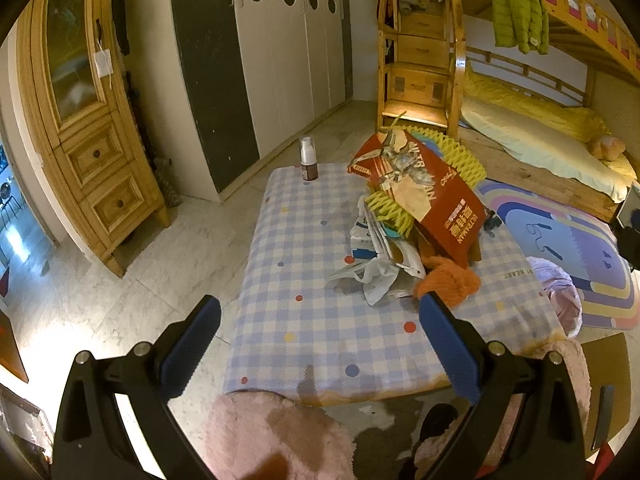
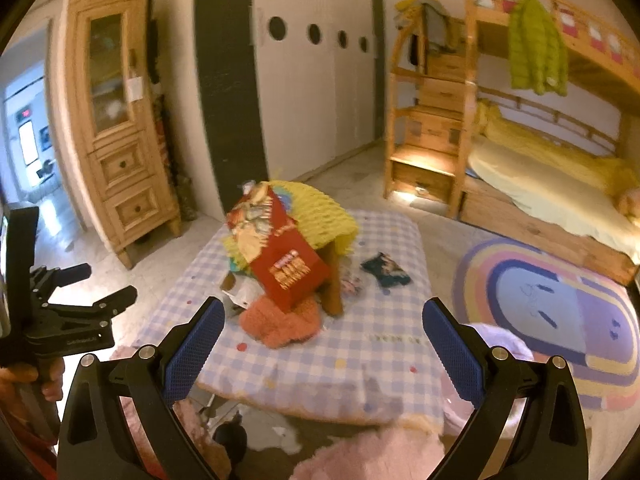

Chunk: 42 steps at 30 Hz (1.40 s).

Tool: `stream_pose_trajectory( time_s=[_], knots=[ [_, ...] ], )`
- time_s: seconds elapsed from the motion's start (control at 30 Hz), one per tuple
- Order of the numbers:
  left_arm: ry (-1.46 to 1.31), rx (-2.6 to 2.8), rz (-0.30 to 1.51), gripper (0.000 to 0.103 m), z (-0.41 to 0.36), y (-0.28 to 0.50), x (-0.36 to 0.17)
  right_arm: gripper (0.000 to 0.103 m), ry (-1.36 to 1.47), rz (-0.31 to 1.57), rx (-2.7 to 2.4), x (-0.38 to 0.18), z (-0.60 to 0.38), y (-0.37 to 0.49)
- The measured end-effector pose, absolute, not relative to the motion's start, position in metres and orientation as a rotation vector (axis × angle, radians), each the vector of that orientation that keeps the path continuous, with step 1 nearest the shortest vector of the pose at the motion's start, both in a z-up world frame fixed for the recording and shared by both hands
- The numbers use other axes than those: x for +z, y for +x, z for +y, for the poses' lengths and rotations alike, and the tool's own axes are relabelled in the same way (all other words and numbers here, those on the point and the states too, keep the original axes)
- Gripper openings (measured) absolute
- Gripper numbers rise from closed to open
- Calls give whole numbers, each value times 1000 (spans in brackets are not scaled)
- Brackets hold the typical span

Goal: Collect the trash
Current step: 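Grasp the red Ultraman box with the right tool while the left tool approaches the yellow foam net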

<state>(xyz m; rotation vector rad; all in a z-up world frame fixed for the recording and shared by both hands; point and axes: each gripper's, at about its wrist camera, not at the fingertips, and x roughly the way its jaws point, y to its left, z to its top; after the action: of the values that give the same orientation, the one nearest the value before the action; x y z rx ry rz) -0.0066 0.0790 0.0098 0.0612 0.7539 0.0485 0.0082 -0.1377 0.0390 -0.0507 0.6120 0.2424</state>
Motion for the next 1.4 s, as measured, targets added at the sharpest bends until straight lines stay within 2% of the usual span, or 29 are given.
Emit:
stream_pose_trajectory(
  time_s=[0.33, 0.6, 0.63, 0.67, 0.7, 0.77, 0.87, 1.13, 1.2, 1.4],
  knots=[
    [38, 40, 785, 96, 97, 17, -7, 97, -215, 542, 308, 14, -84, 53],
    [12, 51, 809, 96, 108, 38, -21, 91, -275, 629, 365, -19, -66, 101],
    [10, 51, 812, 96, 109, 41, -22, 87, -284, 632, 362, -22, -64, 105],
    [9, 50, 813, 96, 109, 44, -24, 79, -301, 633, 356, -24, -61, 110],
    [10, 50, 816, 96, 110, 47, -25, 79, -313, 633, 354, -25, -57, 114],
    [8, 46, 821, 96, 111, 51, -27, 89, -337, 637, 348, -30, -54, 121],
    [3, 41, 824, 96, 112, 55, -29, 91, -373, 609, 357, -33, -48, 120],
    [4, 34, 839, 96, 113, 64, -35, 90, -468, 612, 343, -46, -40, 137],
    [4, 33, 837, 96, 113, 63, -35, 84, -467, 612, 357, -46, -41, 136],
    [6, 34, 824, 96, 109, 58, -29, 83, -366, 542, 402, -21, -53, 115]
  ],
)
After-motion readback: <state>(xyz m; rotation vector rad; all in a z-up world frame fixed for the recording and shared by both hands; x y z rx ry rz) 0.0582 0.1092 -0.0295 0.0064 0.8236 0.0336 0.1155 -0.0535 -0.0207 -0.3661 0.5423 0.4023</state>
